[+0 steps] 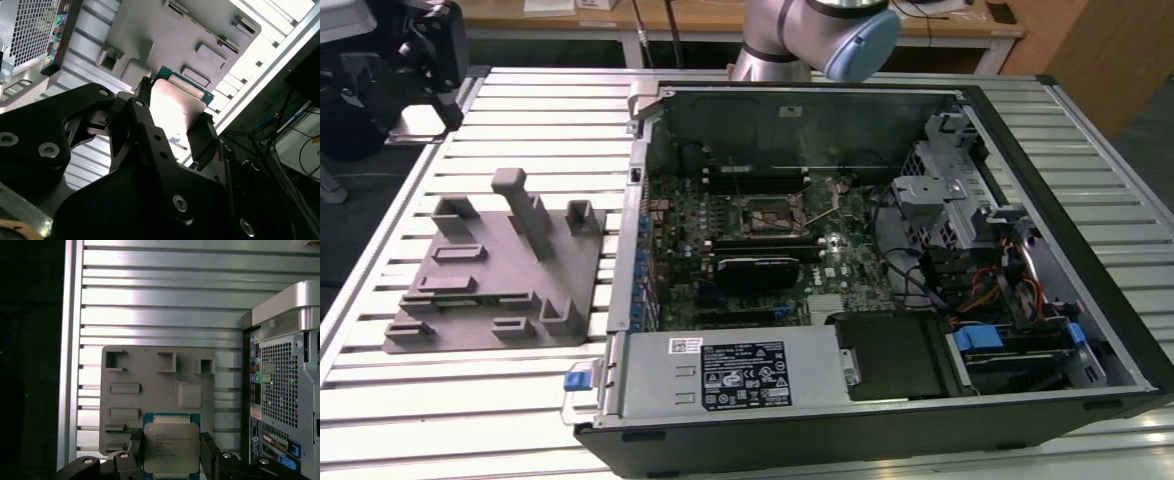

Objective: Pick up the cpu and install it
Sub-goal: 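Pick up the cpu and move it towards the insertion slot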

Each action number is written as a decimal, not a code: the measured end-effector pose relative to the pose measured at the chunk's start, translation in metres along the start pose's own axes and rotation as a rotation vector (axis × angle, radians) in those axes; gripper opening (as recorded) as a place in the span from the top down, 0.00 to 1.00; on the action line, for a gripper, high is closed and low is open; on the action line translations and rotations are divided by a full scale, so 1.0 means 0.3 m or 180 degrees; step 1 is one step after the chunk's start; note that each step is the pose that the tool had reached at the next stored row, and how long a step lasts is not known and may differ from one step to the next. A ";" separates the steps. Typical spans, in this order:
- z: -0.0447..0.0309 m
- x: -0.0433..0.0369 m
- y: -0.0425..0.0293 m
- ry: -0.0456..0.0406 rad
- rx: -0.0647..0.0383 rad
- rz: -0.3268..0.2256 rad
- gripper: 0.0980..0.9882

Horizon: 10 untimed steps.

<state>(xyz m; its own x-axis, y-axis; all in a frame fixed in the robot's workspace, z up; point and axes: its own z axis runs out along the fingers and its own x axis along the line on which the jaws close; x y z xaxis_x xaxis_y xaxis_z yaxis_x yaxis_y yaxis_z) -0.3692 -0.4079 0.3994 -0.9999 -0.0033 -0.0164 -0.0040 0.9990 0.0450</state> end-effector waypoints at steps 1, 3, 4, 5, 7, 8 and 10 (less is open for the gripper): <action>0.000 -0.006 0.000 0.0000 0.0000 0.0000 0.50; 0.000 -0.016 0.000 0.0000 0.0000 0.0000 0.50; 0.000 -0.021 0.000 0.0000 0.0000 0.0000 0.50; 0.001 -0.027 0.000 0.0000 0.0000 0.0000 0.50; 0.001 -0.039 0.000 0.0000 0.0000 0.0000 0.50; 0.001 -0.045 0.000 0.0000 0.0000 0.0000 0.50; 0.001 -0.058 0.000 0.0000 0.0000 0.0000 0.50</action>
<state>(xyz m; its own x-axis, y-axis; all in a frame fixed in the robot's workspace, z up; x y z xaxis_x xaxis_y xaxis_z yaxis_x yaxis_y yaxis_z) -0.3518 -0.4079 0.3995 -0.9999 -0.0033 -0.0163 -0.0040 0.9990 0.0449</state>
